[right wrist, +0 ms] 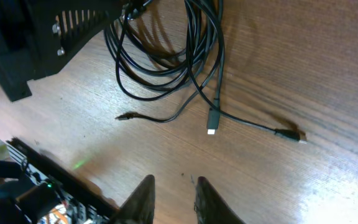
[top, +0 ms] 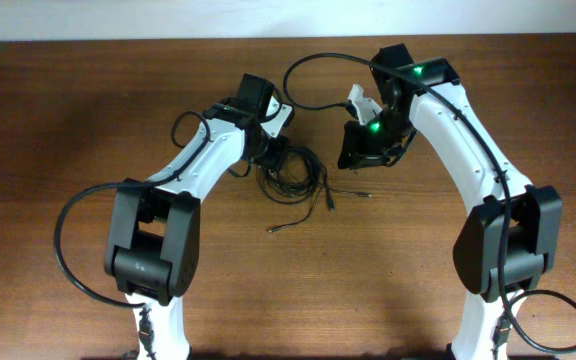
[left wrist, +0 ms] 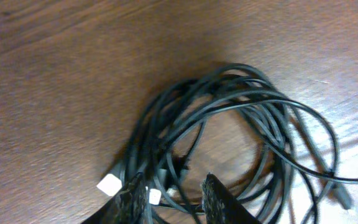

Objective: Untangle cables

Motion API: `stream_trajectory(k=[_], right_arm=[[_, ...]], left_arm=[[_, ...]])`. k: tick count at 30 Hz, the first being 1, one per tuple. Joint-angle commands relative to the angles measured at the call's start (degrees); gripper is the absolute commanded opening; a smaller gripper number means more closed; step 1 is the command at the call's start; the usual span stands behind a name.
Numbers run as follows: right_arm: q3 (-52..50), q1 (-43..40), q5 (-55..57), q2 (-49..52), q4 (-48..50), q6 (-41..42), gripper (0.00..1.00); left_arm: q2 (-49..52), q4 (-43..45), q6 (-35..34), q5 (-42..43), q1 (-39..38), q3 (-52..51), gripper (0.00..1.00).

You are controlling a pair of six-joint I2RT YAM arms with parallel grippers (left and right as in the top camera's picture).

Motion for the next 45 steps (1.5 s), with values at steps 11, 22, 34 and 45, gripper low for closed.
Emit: stream_trajectory(k=[11, 22, 34, 45], right_arm=[[-0.6, 0.3, 0.3, 0.7, 0.2, -0.2, 0.25], [-6.7, 5.7, -2.4, 0.7, 11.0, 12.6, 0.34], [-33.3, 14.0, 2.3, 0.7, 63.6, 41.8, 0.41], [-33.6, 20.8, 23.8, 0.7, 64.6, 43.2, 0.04]], left_arm=[[5.2, -3.1, -0.4, -2.0, 0.0, 1.7, 0.00], [3.5, -8.3, -0.4, 10.7, 3.2, 2.6, 0.00], [3.5, -8.1, -4.3, 10.8, 4.8, 2.6, 0.00], [3.5, -7.7, -4.3, 11.1, 4.8, 2.6, 0.00]])
